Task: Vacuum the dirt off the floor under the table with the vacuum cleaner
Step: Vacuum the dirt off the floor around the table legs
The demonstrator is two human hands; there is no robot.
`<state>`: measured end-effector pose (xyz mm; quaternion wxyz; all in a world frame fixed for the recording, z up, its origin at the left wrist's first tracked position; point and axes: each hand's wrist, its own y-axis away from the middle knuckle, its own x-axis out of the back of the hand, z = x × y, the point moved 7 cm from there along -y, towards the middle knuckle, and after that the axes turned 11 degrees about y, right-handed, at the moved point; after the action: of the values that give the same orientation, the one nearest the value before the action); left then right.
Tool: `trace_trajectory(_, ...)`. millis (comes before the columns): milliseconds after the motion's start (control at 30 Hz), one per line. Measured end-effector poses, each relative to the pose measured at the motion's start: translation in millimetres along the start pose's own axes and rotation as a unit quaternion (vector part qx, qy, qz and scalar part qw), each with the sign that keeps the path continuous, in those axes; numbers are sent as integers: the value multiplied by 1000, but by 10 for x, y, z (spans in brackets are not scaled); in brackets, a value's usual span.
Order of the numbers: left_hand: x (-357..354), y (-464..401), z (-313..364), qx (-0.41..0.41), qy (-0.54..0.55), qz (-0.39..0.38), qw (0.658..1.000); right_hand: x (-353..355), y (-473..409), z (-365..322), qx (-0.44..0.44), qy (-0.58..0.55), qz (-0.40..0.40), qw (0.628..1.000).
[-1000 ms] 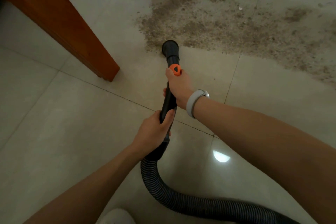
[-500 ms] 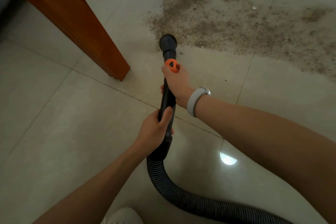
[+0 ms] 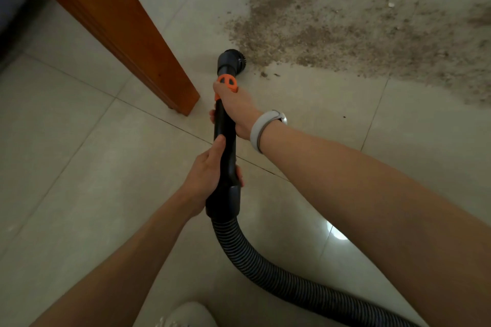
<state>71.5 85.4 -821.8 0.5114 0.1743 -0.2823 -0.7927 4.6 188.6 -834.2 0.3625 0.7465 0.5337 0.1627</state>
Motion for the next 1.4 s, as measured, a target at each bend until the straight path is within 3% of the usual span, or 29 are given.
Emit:
trace_trajectory(567,-155,202,-138,19,-100,-76,992,354,218,380,4,-62,38,997)
trace_trajectory(900,-204,-63,98,18,-24,-3,1000,202,-59,-108,-13,-1,17,1000)
trace_trajectory(1133,-113,-249,40,37,-32,51,998,146,-245,-250,-4,12,13,1000)
trace_trajectory(1400,-4,-439,182,11,-90,27,996,147,-318,-257,21,-33,1,999)
